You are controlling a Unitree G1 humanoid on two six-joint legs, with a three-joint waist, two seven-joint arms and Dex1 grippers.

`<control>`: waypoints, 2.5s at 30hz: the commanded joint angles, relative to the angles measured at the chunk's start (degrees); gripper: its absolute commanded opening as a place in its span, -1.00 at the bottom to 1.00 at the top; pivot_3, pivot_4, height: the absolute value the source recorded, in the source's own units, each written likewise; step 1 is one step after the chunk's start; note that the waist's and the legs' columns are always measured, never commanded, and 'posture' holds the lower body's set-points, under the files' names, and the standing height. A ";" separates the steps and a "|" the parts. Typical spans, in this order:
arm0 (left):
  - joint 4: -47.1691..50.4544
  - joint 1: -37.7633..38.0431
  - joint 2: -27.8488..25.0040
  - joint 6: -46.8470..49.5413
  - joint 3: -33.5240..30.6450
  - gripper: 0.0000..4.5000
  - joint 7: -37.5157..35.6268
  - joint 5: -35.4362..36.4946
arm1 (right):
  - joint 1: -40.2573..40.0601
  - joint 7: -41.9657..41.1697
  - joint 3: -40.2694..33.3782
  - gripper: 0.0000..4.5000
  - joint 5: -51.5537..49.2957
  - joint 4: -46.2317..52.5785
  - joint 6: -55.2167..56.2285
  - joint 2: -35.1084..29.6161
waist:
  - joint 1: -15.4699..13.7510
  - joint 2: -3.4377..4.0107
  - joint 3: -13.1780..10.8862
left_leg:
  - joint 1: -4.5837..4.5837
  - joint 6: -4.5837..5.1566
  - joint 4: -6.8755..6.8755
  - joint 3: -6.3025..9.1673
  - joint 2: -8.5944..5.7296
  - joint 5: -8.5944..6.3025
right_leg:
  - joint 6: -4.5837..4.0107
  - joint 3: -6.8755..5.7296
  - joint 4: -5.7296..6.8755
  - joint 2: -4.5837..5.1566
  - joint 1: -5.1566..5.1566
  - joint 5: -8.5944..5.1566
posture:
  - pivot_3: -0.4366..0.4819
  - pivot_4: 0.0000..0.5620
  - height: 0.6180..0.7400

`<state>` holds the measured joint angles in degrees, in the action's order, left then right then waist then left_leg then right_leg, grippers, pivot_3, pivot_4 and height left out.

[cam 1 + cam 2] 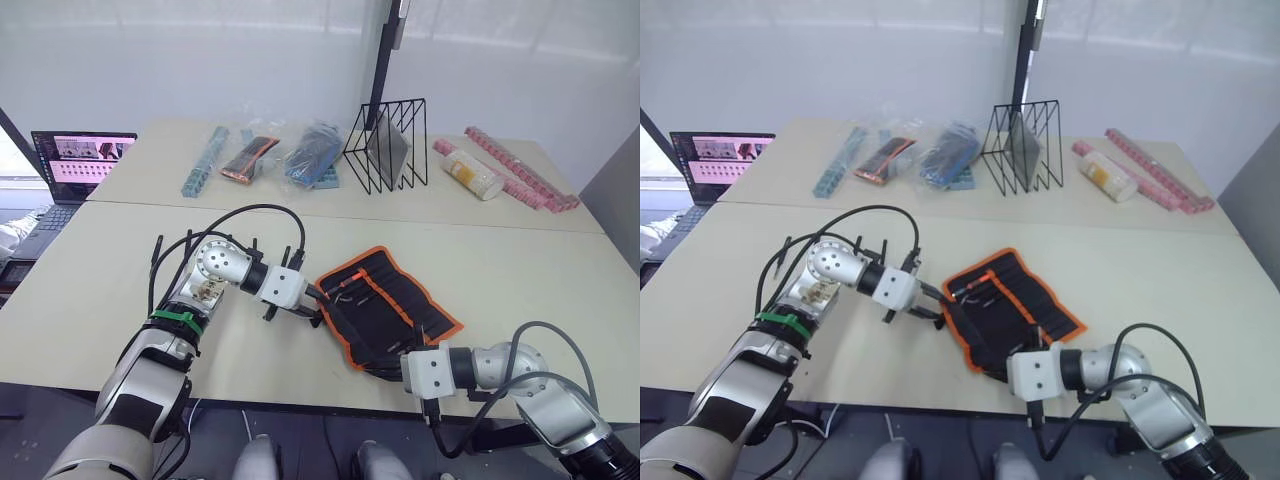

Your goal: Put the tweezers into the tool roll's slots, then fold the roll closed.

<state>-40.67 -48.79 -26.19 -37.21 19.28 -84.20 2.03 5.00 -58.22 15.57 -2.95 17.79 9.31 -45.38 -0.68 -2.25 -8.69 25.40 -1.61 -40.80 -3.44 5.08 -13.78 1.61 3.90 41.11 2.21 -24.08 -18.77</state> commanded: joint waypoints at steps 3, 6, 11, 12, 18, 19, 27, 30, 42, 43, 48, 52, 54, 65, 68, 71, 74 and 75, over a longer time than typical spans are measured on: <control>-2.10 -0.60 -1.01 -5.95 0.53 -0.99 2.38 -3.48 | -1.19 0.82 -2.11 -1.00 -0.22 2.44 -0.80 -0.33 | -0.01 0.00 0.00 | 0.00 0.00 0.00 0.00 -0.01 0.00 | 0.00 0.00 0.00 0.00 0.00 0.00 | -0.05 -0.47 0.09; -2.40 0.10 -1.27 -7.36 0.61 -0.99 3.23 -4.05 | -1.87 0.91 -2.67 -1.00 -1.21 3.15 -2.19 -0.43 | 0.00 0.00 0.00 | 0.00 0.00 0.00 0.01 -0.01 0.00 | 0.00 0.00 0.00 0.00 0.01 0.00 | -0.05 -0.47 0.09; -1.19 1.80 -1.72 -8.27 0.51 -1.00 4.71 -4.12 | -3.16 0.94 -3.94 -0.62 -5.78 7.36 -9.70 -0.21 | 0.00 0.00 0.00 | 0.00 0.00 0.00 0.02 -0.01 0.00 | 0.00 0.00 0.01 0.00 0.01 0.00 | -0.05 -0.47 0.09; -0.76 2.24 -1.81 -8.40 0.48 -1.00 5.17 -4.07 | -3.64 0.52 -4.04 -0.44 -7.01 8.52 -12.04 -0.47 | 0.00 0.00 0.00 | -0.01 0.00 0.00 0.02 -0.01 0.00 | 0.00 0.00 0.02 0.00 0.02 0.00 | -0.05 -0.47 0.09; 2.07 5.01 -3.14 -9.70 0.23 -1.00 6.70 -3.21 | 0.35 7.27 -15.16 -0.01 -36.70 11.37 -38.04 4.99 | 0.20 0.00 0.00 | -0.02 0.00 -0.01 0.08 0.00 0.00 | -0.01 -0.01 0.04 0.00 0.09 0.01 | -0.05 -0.47 0.09; 2.31 5.57 -3.38 -10.05 0.19 -1.00 7.55 -3.68 | 1.71 9.71 -15.43 -0.01 -36.08 9.97 -38.87 6.77 | 0.14 0.00 0.00 | -0.03 0.00 -0.02 0.10 0.00 0.00 | -0.01 -0.02 0.04 0.00 0.10 0.01 | -0.05 -0.47 0.09; 3.50 7.36 -4.99 -10.10 0.57 -1.00 10.93 -5.22 | 1.33 17.06 -6.68 -0.70 -23.69 6.15 -34.05 16.00 | -0.10 0.01 0.02 | 0.10 0.03 0.02 0.16 -0.05 -0.01 | 0.00 -0.02 0.10 0.00 -0.02 0.01 | -0.05 -0.47 0.09; 2.52 6.72 -5.36 -10.24 0.71 -1.00 11.18 -5.51 | 0.72 17.53 -4.92 -0.99 -20.67 5.19 -32.86 16.55 | 0.00 0.01 0.01 | 0.12 0.06 0.00 0.18 -0.09 -0.02 | 0.05 -0.02 0.08 0.01 -0.01 0.04 | -0.05 -0.47 0.09; 5.30 7.89 -6.33 -4.35 0.70 -0.72 9.37 -3.69 | -1.04 20.20 -2.03 -1.00 -12.31 -1.78 -31.00 19.14 | 0.30 0.01 0.02 | 0.08 0.07 0.01 0.20 -0.09 -0.01 | 0.05 -0.02 0.10 -0.01 0.00 0.03 | -0.05 -0.47 0.09; 6.49 8.31 -6.73 -2.78 0.67 -0.60 8.42 -2.86 | -0.98 20.21 -1.59 -1.00 -11.56 -2.19 -30.72 19.32 | 0.41 0.02 0.03 | 0.08 0.07 0.01 0.20 -0.09 -0.01 | 0.05 -0.02 0.10 -0.01 0.00 0.03 | -0.05 -0.47 0.09; 13.74 11.01 -10.24 8.71 -0.12 0.12 3.98 1.44 | -0.11 20.35 -1.13 -1.00 -9.31 -3.54 -30.64 20.03 | 0.96 0.02 0.04 | 0.02 0.07 0.04 0.22 -0.08 -0.01 | 0.05 -0.02 0.13 -0.02 0.03 0.03 | -0.05 -0.47 0.09; 24.52 11.89 -12.48 34.31 -4.01 0.71 1.09 13.12 | 0.45 19.96 -0.78 -1.00 -7.96 -4.23 -30.17 19.81 | 1.39 0.02 0.04 | -0.01 0.07 0.04 0.26 -0.07 -0.01 | 0.05 -0.02 0.22 -0.04 0.04 0.03 | -0.05 -0.47 0.09; 28.58 10.27 -12.71 47.41 -6.74 0.71 1.45 19.55 | 0.72 19.79 -0.57 -1.00 -7.23 -4.69 -29.70 19.72 | 1.39 0.01 0.04 | 0.01 0.07 0.01 0.28 -0.07 -0.01 | 0.05 -0.02 0.27 -0.04 0.02 0.03 | -0.05 -0.47 0.09; 31.71 8.10 1.35 65.48 -10.18 -0.39 20.99 22.40 | 0.85 19.31 0.91 -1.00 -4.75 -5.29 -27.51 19.92 | 1.55 -0.02 0.07 | -0.12 0.07 -0.07 0.43 -0.16 -0.01 | 0.06 0.00 0.44 -0.04 0.15 0.02 | -0.05 -0.47 0.09; 31.00 10.95 3.17 63.26 -8.77 -0.85 23.58 19.38 | 1.04 19.35 1.07 -1.00 -4.53 -5.21 -27.35 19.86 | 1.67 -0.01 0.07 | -0.13 0.07 -0.04 0.43 -0.17 -0.01 | 0.06 0.03 0.47 -0.04 0.11 0.02 | -0.05 -0.47 0.09; 29.08 13.90 3.69 60.73 -7.24 -1.00 24.82 16.14 | 1.27 19.09 0.77 -1.00 -4.49 -4.65 -27.48 19.39 | 1.54 -0.01 0.07 | -0.12 0.07 -0.04 0.43 -0.18 -0.01 | 0.05 0.04 0.48 -0.04 0.10 0.03 | -0.05 -0.47 0.09; 27.64 16.60 2.76 57.50 -4.35 -1.00 24.39 12.04 | 1.57 18.91 0.28 -1.00 -4.55 -3.74 -28.01 19.03 | 1.37 -0.01 0.07 | -0.12 0.07 -0.05 0.42 -0.19 -0.01 | 0.05 0.04 0.47 -0.03 0.11 0.03 | -0.05 -0.47 0.09; 26.91 17.22 2.49 56.31 -3.53 -1.00 24.36 10.65 | 1.63 18.82 0.15 -1.00 -4.60 -3.43 -28.22 18.92 | 1.35 -0.01 0.07 | -0.12 0.07 -0.05 0.42 -0.20 -0.01 | 0.05 0.04 0.47 -0.03 0.11 0.03 | -0.05 -0.47 0.09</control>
<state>-13.80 -31.58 -23.29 21.76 14.51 -59.61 14.87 6.59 -38.96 15.43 -8.11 14.17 -17.71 -25.91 0.67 -2.27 -8.62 25.28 -1.54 -40.85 -3.02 4.88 -13.79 1.66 3.94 41.57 2.18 -23.97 -18.74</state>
